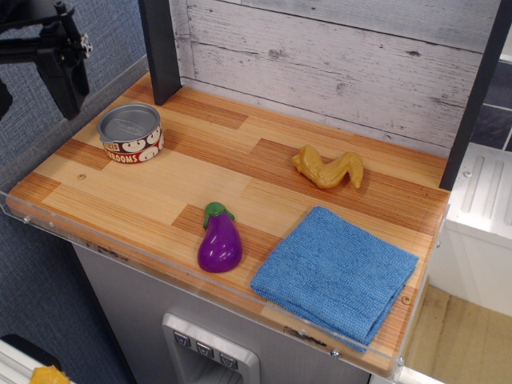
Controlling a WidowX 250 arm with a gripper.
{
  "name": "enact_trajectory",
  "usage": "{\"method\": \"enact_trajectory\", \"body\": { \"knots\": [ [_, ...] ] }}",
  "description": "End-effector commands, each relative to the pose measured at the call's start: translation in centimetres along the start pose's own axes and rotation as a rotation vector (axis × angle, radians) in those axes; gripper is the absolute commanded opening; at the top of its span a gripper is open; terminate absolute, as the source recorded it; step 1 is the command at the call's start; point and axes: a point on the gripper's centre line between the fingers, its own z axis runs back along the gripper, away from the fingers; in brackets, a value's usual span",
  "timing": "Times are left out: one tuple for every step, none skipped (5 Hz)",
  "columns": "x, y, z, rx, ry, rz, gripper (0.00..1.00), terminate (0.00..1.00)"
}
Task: Place the can to the left of the purple eggplant.
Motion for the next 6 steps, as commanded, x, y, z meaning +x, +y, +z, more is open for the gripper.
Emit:
{"method": "enact_trajectory", "body": {
  "knots": [
    [0.0, 0.0, 0.0, 0.0, 0.0, 0.0, 1.0, 0.0],
    [2.6, 0.4, -0.5, 0.037, -0.071, 0.005, 1.0, 0.0],
    [5.3, 0.3, -1.6, 0.04, -0.092, -0.01, 1.0, 0.0],
    [9.3, 0.8, -3.3, 0.081, -0.147, -0.044, 1.0, 0.0],
    [12.1, 1.5, -4.9, 0.073, -0.158, -0.06, 1.0, 0.0],
    [15.8, 1.3, -8.2, 0.026, -0.183, -0.163, 1.0, 0.0]
  ]
}}
